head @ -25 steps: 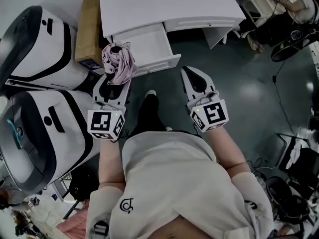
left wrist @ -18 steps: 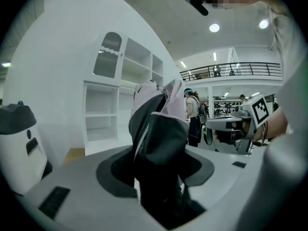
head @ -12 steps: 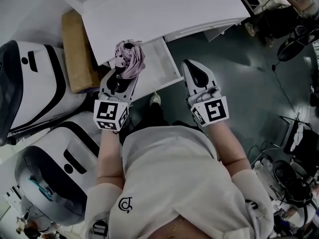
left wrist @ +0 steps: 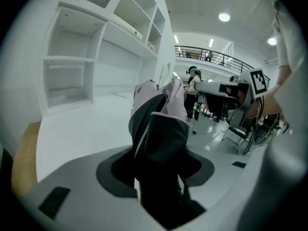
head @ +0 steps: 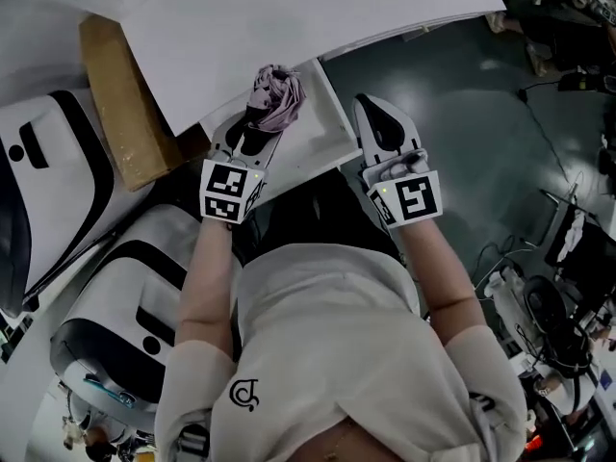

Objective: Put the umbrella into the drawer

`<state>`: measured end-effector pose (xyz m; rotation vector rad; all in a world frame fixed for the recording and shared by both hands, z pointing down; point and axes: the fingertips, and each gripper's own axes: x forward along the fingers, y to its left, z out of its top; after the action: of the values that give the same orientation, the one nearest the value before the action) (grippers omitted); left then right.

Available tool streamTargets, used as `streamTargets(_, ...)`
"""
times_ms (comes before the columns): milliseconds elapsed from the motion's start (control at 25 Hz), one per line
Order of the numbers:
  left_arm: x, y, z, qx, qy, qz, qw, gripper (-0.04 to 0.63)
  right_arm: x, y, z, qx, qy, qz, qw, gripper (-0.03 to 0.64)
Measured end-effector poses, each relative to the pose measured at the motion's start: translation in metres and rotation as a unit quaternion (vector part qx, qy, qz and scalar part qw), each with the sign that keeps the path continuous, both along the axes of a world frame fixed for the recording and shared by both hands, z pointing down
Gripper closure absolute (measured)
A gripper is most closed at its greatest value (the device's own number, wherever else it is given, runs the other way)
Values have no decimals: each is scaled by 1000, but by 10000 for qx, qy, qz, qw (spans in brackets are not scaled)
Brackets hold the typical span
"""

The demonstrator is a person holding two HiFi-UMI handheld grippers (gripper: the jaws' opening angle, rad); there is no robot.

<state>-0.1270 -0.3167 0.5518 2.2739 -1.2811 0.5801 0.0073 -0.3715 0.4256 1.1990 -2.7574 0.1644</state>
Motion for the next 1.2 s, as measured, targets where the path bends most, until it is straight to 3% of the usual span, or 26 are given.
streamTargets(320,31,8,90,-830,-448,694,9931,367,6,-9,53,-386,272,-19,9989,611)
streamTargets(520,42,8,138,-1355,-303,638,9883,365,10,-6,79,-630,307,-88,9975,611)
streamTargets(840,52,23,207,-2099,-879,1103,9675,365,18,-2,99,-801,260,-180,9963,611)
streamTargets(1200,58,37,242,-2562,-1109,1261,9519,360,34,-1,119,-958,272,-173,9949,611)
